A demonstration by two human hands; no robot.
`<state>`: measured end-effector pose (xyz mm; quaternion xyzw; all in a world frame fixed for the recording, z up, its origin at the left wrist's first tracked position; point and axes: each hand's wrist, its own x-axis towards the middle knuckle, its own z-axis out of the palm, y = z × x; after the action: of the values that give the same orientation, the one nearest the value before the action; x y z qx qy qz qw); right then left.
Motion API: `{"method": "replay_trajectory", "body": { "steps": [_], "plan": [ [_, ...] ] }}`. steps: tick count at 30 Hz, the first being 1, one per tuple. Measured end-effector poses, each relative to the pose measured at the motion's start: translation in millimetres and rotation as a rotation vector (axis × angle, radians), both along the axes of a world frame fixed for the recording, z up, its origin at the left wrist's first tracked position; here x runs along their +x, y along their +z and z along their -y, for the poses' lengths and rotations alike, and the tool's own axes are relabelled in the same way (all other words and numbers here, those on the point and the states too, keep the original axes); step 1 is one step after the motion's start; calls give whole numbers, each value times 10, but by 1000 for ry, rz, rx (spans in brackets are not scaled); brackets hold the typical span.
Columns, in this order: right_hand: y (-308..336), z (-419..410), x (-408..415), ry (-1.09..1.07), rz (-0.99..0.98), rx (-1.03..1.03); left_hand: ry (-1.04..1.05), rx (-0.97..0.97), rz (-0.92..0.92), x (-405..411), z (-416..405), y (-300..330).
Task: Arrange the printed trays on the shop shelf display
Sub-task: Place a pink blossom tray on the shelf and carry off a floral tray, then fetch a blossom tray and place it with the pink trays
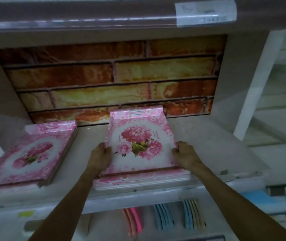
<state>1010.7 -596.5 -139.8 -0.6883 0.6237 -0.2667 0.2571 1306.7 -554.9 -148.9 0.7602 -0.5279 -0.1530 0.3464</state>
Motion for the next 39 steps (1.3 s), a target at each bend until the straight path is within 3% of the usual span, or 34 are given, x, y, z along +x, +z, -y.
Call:
{"method": "replay_trajectory", "body": {
  "steps": [6,9,15,19,23,39],
  "plan": [
    [58,-28,-27,-28,38,-6,-42,-55,117,52,59,21],
    [190,-118,-131,-20,81,-142,-101,-198,214,9,31,164],
    [504,-449,-760,15,62,-394,-310,-412,3,-572,-84,716],
    [667,-768,-1361,-36,52,-491,-456,-490,-353,-1274,-209,939],
    [756,-1014,-2080,-118,26,-533,-584,-546,-526,-2102,-180,1076],
    [590,-1594,-4815,-344,-25,-553,-852,-475,-658,-5036,-44,1083]
  ]
}}
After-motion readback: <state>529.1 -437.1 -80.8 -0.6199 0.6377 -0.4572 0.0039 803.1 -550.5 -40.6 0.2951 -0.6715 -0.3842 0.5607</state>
